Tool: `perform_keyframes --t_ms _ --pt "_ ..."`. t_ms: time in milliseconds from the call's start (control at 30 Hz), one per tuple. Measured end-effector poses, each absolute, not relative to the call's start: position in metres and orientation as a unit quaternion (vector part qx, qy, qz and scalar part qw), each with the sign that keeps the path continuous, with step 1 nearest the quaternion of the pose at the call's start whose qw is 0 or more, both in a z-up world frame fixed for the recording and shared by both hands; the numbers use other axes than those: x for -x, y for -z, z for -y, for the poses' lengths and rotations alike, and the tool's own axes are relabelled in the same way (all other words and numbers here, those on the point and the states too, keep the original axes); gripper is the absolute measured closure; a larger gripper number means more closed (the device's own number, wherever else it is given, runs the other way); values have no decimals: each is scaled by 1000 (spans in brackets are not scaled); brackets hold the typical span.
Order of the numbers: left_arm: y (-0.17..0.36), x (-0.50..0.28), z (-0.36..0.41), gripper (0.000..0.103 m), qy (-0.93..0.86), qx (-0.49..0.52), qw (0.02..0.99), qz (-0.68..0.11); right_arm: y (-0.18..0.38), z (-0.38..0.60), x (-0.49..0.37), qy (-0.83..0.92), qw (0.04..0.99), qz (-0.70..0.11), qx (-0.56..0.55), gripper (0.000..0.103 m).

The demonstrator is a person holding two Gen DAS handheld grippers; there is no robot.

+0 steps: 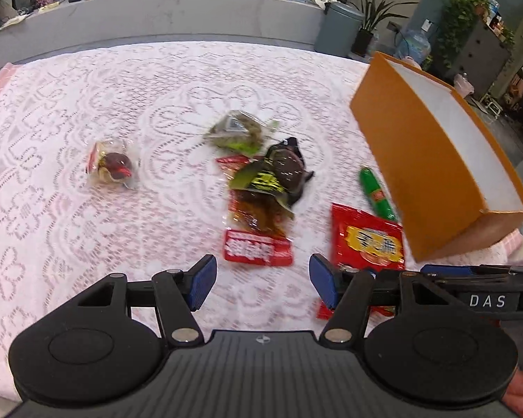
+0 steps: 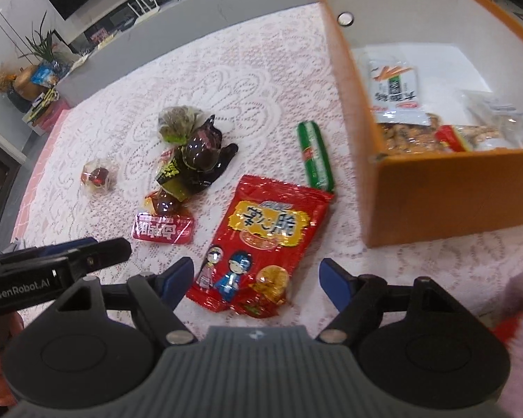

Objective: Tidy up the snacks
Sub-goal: 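Withdraw both tools from the box back toward the snack pile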

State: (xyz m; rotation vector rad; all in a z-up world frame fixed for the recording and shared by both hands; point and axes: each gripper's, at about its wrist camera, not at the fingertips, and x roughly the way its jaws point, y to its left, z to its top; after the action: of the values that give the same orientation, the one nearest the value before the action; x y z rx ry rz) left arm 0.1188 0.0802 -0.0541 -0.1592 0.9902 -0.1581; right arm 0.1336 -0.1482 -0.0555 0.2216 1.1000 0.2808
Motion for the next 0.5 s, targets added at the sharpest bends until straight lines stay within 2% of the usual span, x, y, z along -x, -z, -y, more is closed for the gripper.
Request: perform_keyframes --t_ms 67,200,500 --pt "56 -123 -82 31 77 69 874 -476 60 140 -139 -131 836 -522 -101 20" --pt "61 -137 -86 31 62 58 876 -476 66 124 -146 -119 843 -520 -65 19" --pt "71 -161 -93 31 50 67 884 -460 81 105 -160 -93 848 -521 -37 6"
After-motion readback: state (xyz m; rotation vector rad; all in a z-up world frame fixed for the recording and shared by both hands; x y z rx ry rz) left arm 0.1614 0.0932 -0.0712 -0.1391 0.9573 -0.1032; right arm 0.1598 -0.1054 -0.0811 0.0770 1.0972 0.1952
